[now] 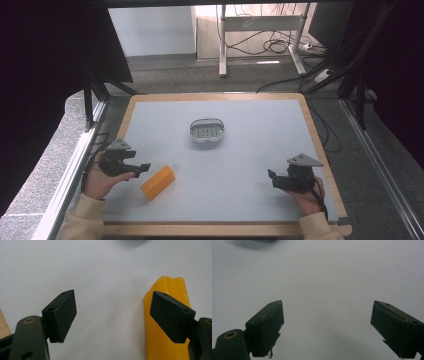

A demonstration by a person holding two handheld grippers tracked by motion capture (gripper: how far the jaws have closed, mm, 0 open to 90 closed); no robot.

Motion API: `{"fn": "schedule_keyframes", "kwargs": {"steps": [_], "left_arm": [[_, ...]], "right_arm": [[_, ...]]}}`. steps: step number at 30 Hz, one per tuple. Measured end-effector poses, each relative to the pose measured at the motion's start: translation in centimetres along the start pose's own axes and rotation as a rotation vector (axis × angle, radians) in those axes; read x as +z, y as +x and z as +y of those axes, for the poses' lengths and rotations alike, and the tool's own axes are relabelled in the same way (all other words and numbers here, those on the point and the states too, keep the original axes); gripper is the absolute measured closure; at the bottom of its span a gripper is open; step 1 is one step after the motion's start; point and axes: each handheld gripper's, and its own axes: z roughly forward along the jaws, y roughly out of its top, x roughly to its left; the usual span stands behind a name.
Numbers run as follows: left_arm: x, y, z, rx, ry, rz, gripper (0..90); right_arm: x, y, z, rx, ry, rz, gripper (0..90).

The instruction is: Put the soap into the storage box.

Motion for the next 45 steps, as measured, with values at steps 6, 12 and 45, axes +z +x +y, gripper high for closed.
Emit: {"fn": "schedule_keyframes", "kwargs": {"steps": [6, 12, 45], "left_arm": [[-0.2, -0.3, 0.1, 0.014, 0.001, -0.001, 21.2], [-0.4, -0.3, 0.2, 0.017, 0.0, -0.005, 21.2], [-1.5, -2.6, 1.4, 0.067, 0.015, -0.034, 22.3]], "right_arm": [[-0.2, 0.0, -0.1, 0.008, -0.007, -0.003, 12.4], [0.0, 0.1, -0.1, 0.005, -0.003, 0.004, 12.8], [0.0, 0.2, -0.3, 0.009, 0.01, 0.022, 13.0]]}}
